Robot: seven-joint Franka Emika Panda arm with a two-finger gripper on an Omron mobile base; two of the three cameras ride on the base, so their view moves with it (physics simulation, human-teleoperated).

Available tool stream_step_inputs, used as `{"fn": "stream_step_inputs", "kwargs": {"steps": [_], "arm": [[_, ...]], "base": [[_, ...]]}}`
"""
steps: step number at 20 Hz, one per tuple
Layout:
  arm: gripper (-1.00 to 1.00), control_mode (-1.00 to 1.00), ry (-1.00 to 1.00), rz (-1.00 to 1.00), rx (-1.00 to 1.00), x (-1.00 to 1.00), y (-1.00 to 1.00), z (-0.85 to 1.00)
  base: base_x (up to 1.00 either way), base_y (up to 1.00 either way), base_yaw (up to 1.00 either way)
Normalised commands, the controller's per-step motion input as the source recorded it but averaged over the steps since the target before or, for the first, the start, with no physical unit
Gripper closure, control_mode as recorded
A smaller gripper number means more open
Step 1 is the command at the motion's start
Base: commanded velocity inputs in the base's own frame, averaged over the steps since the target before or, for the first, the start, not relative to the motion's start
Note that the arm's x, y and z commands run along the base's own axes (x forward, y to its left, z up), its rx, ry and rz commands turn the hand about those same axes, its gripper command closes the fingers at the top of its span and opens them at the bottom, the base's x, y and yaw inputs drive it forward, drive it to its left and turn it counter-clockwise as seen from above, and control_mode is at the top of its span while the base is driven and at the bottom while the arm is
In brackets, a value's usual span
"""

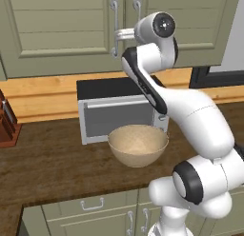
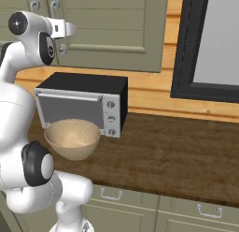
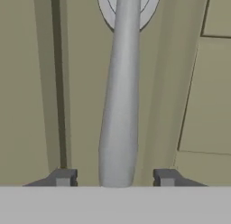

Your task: Open the cabinet, pick up the bread from the cabinet and place it in the basket. Then move the basket to the dining counter.

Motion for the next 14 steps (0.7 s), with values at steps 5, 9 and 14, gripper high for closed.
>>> {"fn": "stream_step_inputs", "kwargs": {"steps": [5, 9, 14], "arm": [[1.00, -1.00, 0.00, 0.00, 0.01, 0.11, -0.81, -0.45], [1.00, -1.00, 0.27, -0.05, 0.11, -0.28, -1.00, -0.01], [1.00, -1.00, 0.30, -0.13, 0.15, -0.67, -1.00, -0.02]], "base": [[0.00, 0.00, 0.00], [0.00, 0.00, 0.00], [0.00, 0.00, 0.00]]}}
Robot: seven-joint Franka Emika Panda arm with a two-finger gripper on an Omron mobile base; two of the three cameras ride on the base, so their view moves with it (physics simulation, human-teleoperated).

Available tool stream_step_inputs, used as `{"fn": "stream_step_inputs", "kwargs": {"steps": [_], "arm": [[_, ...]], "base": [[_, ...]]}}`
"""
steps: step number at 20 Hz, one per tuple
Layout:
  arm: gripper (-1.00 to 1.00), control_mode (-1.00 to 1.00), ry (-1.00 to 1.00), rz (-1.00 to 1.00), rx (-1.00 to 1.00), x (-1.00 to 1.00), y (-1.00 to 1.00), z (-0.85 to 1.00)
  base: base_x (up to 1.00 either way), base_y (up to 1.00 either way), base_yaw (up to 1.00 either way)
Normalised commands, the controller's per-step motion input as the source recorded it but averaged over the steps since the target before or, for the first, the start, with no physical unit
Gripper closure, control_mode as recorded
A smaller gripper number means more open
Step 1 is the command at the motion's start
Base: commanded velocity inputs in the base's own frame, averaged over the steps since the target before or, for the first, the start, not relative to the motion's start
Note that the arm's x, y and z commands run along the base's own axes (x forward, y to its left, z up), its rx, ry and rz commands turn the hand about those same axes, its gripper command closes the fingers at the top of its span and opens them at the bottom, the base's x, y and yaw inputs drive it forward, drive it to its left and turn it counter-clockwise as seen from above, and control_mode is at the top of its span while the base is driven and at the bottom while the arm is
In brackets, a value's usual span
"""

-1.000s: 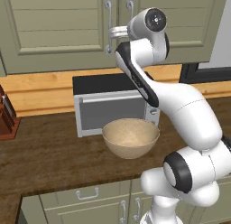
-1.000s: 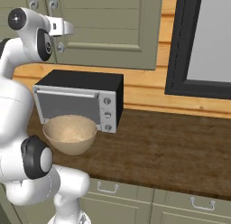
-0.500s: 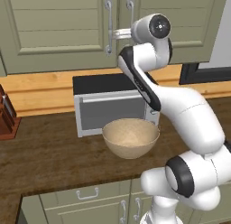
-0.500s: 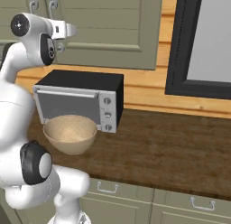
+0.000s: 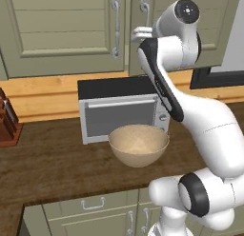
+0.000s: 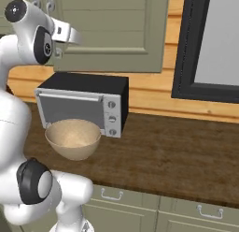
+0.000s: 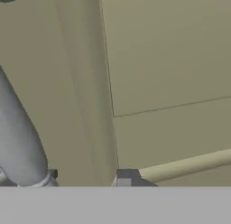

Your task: Open the cabinet, pick up the bread from the cabinet and place it in the basket. Then move the basket to the dining counter.

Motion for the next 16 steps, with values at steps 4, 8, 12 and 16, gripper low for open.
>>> {"fn": "stream_step_inputs", "kwargs": {"steps": [4, 8, 12, 16], "arm": [[1.00, -1.00, 0.04, -0.07, 0.17, -0.99, -1.00, -0.11], [1.00, -1.00, -0.18, -0.01, 0.19, -0.84, -1.00, -0.22], [1.00, -1.00, -0.46, 0.00, 0.22, -0.84, -1.00, -0.30], [1.00, -1.00, -0.29, 0.00, 0.15, -0.85, -1.00, -0.06]], "base": [[0.00, 0.00, 0.00], [0.00, 0.00, 0.00], [0.00, 0.00, 0.00], [0.00, 0.00, 0.00]]}}
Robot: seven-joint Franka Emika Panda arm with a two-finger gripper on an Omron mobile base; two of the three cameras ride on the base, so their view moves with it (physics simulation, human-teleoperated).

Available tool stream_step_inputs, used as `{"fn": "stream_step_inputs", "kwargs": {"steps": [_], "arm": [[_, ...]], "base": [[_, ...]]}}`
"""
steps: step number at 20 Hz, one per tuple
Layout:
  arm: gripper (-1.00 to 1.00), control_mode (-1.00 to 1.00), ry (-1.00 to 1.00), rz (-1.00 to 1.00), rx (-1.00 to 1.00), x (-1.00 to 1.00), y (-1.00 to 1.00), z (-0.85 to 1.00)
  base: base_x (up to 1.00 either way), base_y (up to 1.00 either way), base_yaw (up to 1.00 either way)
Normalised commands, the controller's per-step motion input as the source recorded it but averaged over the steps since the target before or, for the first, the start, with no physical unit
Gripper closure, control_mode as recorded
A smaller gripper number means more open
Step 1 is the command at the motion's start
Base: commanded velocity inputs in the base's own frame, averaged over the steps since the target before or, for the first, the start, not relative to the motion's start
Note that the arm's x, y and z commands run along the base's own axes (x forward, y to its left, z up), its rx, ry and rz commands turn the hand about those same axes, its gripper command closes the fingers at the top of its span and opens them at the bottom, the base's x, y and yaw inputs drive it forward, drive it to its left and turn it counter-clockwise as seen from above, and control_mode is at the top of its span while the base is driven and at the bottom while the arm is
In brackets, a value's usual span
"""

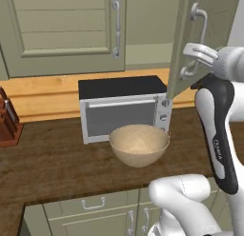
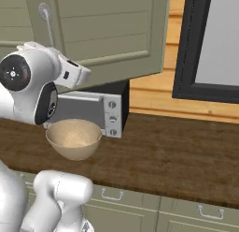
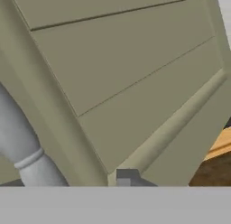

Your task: Open the cabinet, pick up the bread from the cabinet and place it in the basket. Then move the basket to the dining counter.

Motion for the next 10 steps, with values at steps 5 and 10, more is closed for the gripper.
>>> {"fn": "stream_step_inputs", "kwargs": {"steps": [5, 10], "arm": [[1.00, -1.00, -0.01, 0.00, 0.16, -0.86, -1.00, 0.01], [1.00, -1.00, 0.00, -0.02, 0.14, -0.84, -1.00, 0.03]], "base": [[0.00, 0.00, 0.00], [0.00, 0.00, 0.00]]}}
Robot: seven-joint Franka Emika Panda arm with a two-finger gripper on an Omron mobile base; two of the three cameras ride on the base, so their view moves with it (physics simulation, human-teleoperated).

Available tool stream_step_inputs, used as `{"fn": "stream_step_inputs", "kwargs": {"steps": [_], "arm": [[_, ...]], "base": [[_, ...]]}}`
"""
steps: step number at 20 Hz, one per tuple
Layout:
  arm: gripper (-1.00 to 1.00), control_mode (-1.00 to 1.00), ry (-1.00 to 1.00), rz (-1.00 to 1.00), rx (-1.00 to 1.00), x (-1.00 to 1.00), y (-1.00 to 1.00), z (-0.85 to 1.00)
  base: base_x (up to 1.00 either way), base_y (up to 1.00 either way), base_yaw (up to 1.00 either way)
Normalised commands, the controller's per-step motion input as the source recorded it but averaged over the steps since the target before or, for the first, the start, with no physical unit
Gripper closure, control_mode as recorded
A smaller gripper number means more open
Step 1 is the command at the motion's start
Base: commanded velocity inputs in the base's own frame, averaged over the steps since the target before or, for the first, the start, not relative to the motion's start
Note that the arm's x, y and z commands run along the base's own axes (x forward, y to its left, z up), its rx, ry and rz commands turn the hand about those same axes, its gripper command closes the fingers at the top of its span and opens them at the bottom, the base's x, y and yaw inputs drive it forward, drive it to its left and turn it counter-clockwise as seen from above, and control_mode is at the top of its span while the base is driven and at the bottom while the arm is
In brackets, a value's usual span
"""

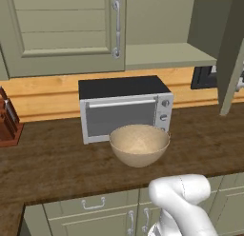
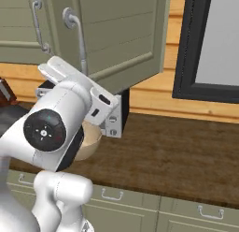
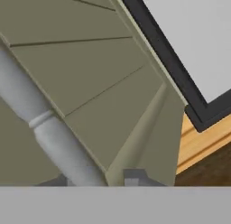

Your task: Open the cabinet, pick up the bread from the cabinet and place it in the basket. Then move the basket to the dining counter.

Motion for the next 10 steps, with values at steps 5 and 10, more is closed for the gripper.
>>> {"fn": "stream_step_inputs", "kwargs": {"steps": [5, 10], "arm": [[1.00, -1.00, 0.00, -0.07, 0.12, -0.74, -1.00, 0.00], [1.00, -1.00, -0.31, -0.10, 0.00, -0.95, -0.35, -0.04]], "base": [[0.00, 0.00, 0.00], [0.00, 0.00, 0.00]]}}
